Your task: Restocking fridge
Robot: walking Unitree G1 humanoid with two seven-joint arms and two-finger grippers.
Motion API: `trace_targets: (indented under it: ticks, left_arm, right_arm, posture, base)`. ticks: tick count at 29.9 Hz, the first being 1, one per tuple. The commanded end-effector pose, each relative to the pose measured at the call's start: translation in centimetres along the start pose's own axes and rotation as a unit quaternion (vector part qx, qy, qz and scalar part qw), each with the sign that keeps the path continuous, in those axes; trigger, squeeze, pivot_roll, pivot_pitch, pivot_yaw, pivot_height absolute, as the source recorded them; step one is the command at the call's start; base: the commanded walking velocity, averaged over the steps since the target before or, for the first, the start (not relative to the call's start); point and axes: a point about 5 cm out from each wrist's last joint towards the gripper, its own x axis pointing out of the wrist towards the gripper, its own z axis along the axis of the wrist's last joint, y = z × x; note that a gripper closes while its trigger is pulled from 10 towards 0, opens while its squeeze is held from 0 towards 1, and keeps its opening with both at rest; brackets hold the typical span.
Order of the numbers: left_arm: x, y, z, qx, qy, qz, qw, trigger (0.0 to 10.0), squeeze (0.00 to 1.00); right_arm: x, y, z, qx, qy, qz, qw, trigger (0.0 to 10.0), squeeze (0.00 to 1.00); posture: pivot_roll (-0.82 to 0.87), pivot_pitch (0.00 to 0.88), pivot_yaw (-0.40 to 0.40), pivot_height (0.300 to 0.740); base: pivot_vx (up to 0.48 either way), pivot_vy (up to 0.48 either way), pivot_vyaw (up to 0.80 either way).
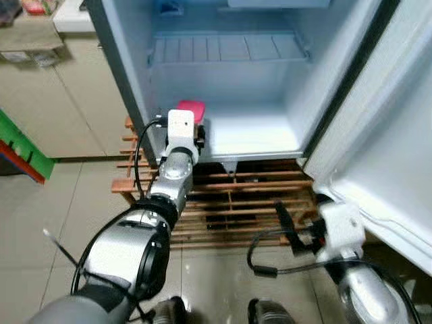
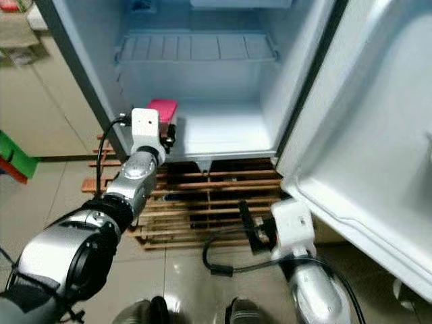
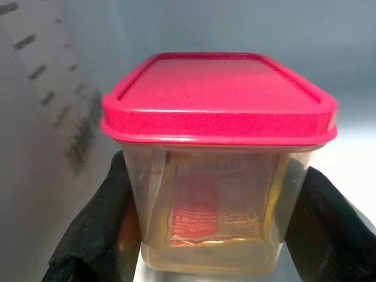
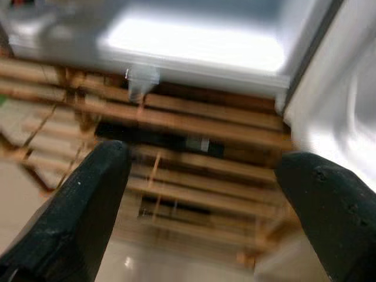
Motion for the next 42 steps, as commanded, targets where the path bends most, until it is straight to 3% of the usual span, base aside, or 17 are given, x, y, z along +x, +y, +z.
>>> trace_targets:
  ticks: [1,5,6,18,21,23,27,31,32,36,38,39,40,42]
  left_arm:
    - [0.1,0.2,0.1,0.016,0.003,0.012,1.0,10.0,0.0]
    - [0.3,1.0,0.3,0.017,0.004,0.037,0.999,10.0,0.02]
    - [0.3,1.2,0.3,0.014,0.005,0.042,0.999,10.0,1.0]
    - [0.5,0.8,1.4,-0.021,-0.013,0.037,0.999,10.0,1.0]
    - [0.4,-0.4,1.6,-0.042,-0.015,0.024,0.999,10.0,1.0]
    - [0.2,-2.2,1.6,-0.064,-0.011,0.005,0.998,10.0,1.0]
    - [-0.3,-3.8,1.6,-0.069,-0.014,-0.008,0.997,10.0,1.0]
    - [-0.6,-4.3,1.7,-0.072,-0.039,-0.018,0.996,10.0,1.0]
    - [-0.6,-3.8,1.6,-0.068,-0.047,-0.012,0.996,10.0,0.0]
    - [-0.5,-2.3,1.3,-0.042,-0.06,0.003,0.997,10.0,0.0]
    - [-0.3,0.6,1.4,-0.009,-0.083,0.018,0.996,10.0,0.0]
    - [-0.3,0.6,1.4,-0.009,-0.083,0.018,0.996,10.0,0.0]
    - [-0.3,2.1,1.7,0.014,-0.1,0.021,0.995,10.0,0.0]
    - [-0.5,3.0,1.7,0.028,-0.113,0.015,0.993,10.0,0.0]
  right_arm:
    - [-1.1,0.2,1.0,-0.005,-0.018,0.002,1.0,10.0,0.0]
    - [-2.1,0.4,1.0,-0.003,-0.009,-0.002,1.0,10.0,0.0]
    - [-2.2,0.5,1.0,-0.003,-0.008,-0.002,1.0,10.0,0.0]
    - [-2.9,1.5,1.2,-0.002,-0.004,0.0,1.0,10.0,0.0]
    - [-2.8,1.6,1.2,-0.002,-0.004,0.0,1.0,10.0,0.0]
    - [-2.6,1.8,1.1,-0.003,-0.005,0.004,1.0,10.0,0.0]
    - [-2.2,1.8,1.2,-0.006,-0.012,0.005,1.0,10.0,0.0]
    - [-1.9,1.8,1.3,-0.007,-0.019,0.002,1.0,10.0,0.0]
    - [-1.9,1.9,1.3,-0.006,-0.022,0.003,1.0,10.0,0.0]
    - [-1.5,2.0,1.2,-0.004,-0.024,0.006,1.0,10.0,0.0]
    - [-0.6,1.8,1.2,-0.003,-0.029,0.011,1.0,10.0,0.0]
    - [-0.6,1.8,1.2,-0.003,-0.029,0.011,1.0,10.0,0.0]
    - [-0.1,1.6,1.2,-0.002,-0.032,0.014,0.999,10.0,0.0]
    - [0.3,1.6,1.1,-0.003,-0.035,0.015,0.999,10.0,0.0]
  posture:
    - [-0.39,0.261,0.016,0.74]
    - [-0.4,0.271,0.015,0.74]
    - [-0.4,0.272,0.015,0.74]
    - [-0.4,0.265,0.019,0.74]
    - [-0.39,0.26,0.019,0.74]
    - [-0.39,0.254,0.022,0.74]
    - [-0.38,0.239,0.029,0.74]
    - [-0.35,0.224,0.032,0.74]
    - [-0.35,0.22,0.032,0.74]
    - [-0.32,0.209,0.032,0.74]
    - [-0.3,0.197,0.032,0.74]
    - [-0.3,0.197,0.032,0.74]
    - [-0.29,0.187,0.036,0.74]
    - [-0.27,0.175,0.038,0.74]
  base:
    - [0.0,0.0,0.0]
    - [0.0,0.0,0.0]
    - [0.0,0.0,0.0]
    - [0.0,0.0,0.0]
    - [0.0,0.0,0.0]
    - [0.0,0.0,0.0]
    - [0.0,0.0,0.0]
    - [0.0,0.0,0.0]
    - [0.0,0.0,0.0]
    - [0.0,0.0,0.0]
    - [0.0,0.0,0.0]
    - [0.0,0.0,0.0]
    - [0.0,0.0,0.0]
    - [0.0,0.0,0.0]
